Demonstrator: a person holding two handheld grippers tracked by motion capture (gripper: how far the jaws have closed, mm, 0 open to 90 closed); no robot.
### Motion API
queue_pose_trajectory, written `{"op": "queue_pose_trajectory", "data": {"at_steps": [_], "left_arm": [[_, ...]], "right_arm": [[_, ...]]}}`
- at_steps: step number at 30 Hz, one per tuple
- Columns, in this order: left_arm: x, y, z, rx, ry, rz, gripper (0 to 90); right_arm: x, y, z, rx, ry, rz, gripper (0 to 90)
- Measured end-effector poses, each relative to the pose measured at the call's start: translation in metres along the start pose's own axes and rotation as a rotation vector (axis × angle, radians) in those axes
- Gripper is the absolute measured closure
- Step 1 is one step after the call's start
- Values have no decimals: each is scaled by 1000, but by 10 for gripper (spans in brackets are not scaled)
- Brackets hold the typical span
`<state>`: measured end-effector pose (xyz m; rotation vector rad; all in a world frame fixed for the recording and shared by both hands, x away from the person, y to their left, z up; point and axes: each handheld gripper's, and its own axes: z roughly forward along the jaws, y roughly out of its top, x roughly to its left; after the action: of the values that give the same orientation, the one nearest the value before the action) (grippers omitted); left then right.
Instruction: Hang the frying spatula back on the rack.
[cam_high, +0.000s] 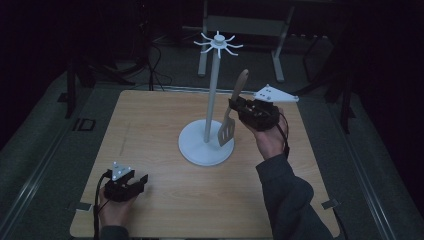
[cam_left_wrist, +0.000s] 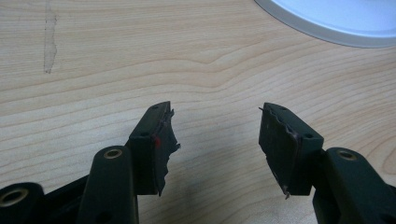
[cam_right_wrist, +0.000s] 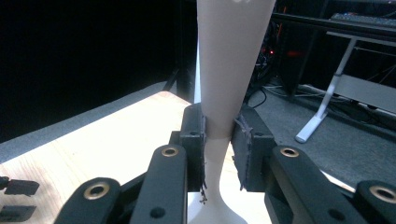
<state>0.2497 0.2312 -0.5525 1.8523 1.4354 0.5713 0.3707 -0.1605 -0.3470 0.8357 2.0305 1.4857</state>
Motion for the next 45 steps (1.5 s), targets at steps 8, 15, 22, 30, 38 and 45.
{"op": "queue_pose_trajectory", "data": {"at_steps": [8,15,22,30,38,45], "left_arm": [[0,0,0,-5,2,-10,444],[1,0,-1,-8,1,-14,443],[1,0,-1,-9,2,-15,441],[1,0,-1,-8,2,-14,441],[2,0,-1,-9,3,-15,441],[2,0,-1,-7,3,-15,441]], "right_arm": [[-3,12,2,-3,-10,-7,750],[-4,22,5,-8,-11,-7,750],[-7,30,9,19,-18,-25,749],[-8,35,15,35,-17,-18,749],[-8,40,19,43,-13,-22,749],[-10,41,23,58,-14,-19,749]]}}
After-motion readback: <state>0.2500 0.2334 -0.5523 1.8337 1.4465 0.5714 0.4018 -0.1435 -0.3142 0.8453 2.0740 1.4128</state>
